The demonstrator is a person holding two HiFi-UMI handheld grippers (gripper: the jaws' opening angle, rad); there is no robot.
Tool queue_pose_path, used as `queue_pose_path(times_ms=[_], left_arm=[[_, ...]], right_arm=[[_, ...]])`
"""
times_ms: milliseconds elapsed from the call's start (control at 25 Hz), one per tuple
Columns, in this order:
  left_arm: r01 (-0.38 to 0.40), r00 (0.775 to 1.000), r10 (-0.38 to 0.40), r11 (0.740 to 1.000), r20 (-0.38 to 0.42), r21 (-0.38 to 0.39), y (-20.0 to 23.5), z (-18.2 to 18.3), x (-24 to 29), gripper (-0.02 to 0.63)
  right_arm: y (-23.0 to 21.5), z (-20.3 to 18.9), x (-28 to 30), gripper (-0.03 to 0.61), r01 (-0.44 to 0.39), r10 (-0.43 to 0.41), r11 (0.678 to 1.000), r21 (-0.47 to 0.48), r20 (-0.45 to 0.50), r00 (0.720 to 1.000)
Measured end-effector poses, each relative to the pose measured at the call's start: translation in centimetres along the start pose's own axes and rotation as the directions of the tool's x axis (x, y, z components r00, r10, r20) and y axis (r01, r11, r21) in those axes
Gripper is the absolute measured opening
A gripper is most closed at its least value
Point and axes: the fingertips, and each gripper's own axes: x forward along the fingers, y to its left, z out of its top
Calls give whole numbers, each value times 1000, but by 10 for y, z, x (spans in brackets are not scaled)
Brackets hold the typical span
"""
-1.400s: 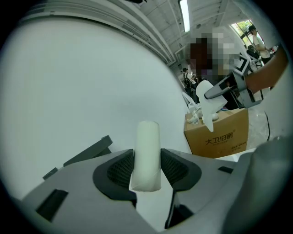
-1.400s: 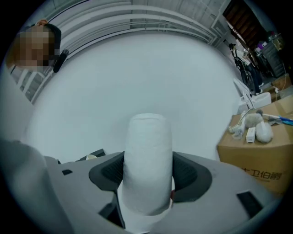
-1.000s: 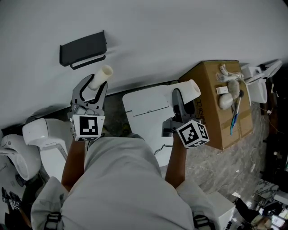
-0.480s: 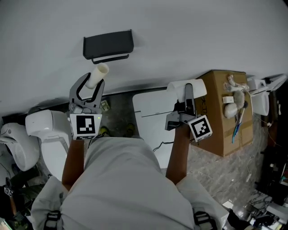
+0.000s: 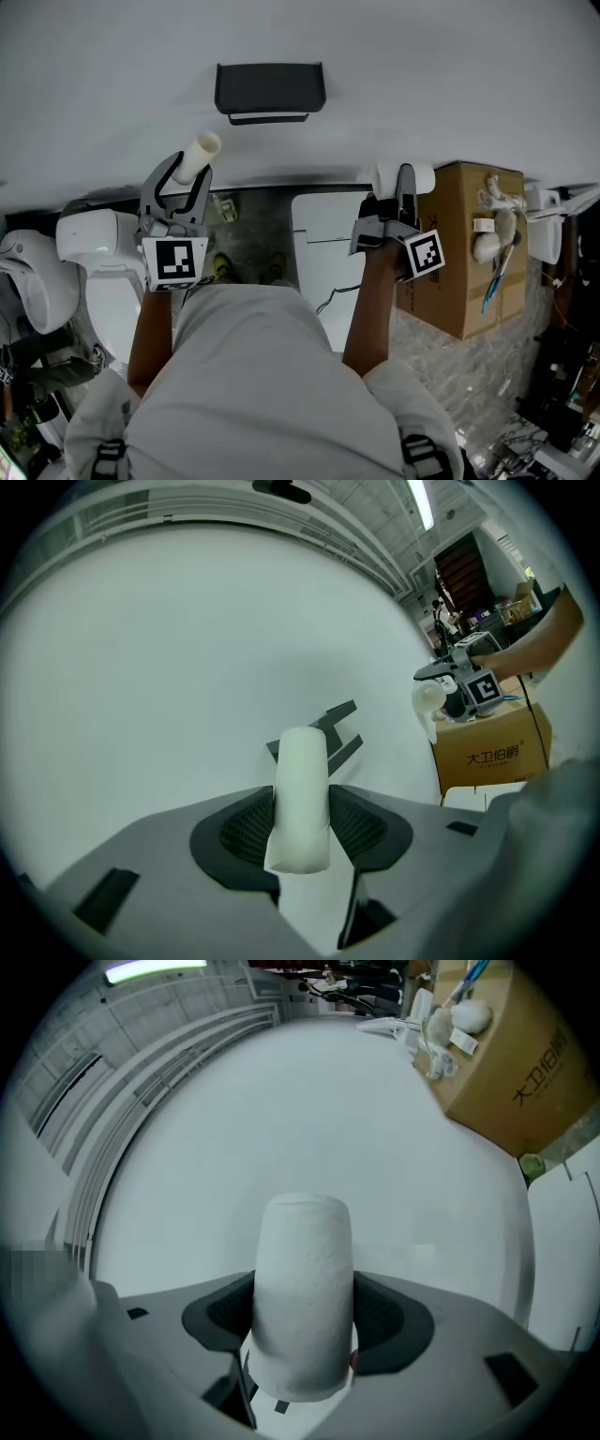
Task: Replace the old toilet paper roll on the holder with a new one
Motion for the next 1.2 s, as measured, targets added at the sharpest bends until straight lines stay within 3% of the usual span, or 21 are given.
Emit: queue_pose_path(times_ms=[440,640,920,1200], left_arm=[[-96,991,96,995,-96,7,38,-42,-38,199],[-115,985,114,993,-128,1,73,-74,-39,199],[-138,980,140,990,-145,28,63,-66,-55,199],[-155,975,154,988,-162,7,65,-74,-67,199]], right_arm=[[-12,-44,66,302,9,-8,997,78,-20,1000],[-13,-102,103,302,11,-4,989,145,-47,999],[-5,-115,107,302,-8,26,979,203,-85,996],[7,-132,112,302,-27,52,974,226,-105,993]])
